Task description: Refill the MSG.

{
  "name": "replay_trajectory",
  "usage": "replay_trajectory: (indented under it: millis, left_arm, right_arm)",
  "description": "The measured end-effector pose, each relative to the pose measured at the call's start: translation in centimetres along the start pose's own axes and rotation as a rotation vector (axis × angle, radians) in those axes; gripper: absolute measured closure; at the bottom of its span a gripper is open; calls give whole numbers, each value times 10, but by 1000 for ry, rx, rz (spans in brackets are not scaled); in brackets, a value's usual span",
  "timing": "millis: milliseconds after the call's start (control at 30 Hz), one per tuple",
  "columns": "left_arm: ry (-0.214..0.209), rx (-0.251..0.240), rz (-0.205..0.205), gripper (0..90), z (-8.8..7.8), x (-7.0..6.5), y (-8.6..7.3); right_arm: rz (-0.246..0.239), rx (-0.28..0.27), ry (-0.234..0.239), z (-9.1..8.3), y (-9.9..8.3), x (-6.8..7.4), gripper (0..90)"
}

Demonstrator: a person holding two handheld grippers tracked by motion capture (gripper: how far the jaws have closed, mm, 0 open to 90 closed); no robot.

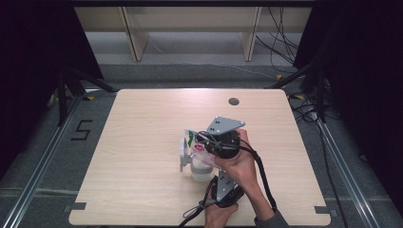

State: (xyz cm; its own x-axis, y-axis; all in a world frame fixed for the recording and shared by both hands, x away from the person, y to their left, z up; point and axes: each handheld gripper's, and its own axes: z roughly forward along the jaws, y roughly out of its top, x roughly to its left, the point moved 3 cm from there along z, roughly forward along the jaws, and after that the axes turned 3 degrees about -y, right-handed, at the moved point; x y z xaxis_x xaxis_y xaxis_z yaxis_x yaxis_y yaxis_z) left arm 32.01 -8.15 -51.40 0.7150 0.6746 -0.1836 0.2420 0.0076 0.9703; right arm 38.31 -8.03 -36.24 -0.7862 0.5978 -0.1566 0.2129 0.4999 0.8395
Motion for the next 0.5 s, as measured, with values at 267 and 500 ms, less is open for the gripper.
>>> replay_trajectory:
  millis: [267, 500]
  left_arm:
    - [6, -7, 9, 774, 1, -1, 1]
    - [5, -12, 23, 774, 1, -1, 2]
  right_arm:
    - [-21, -10, -11, 1, 1, 0, 890]
    - [-18, -1, -1, 0, 2, 2, 889]
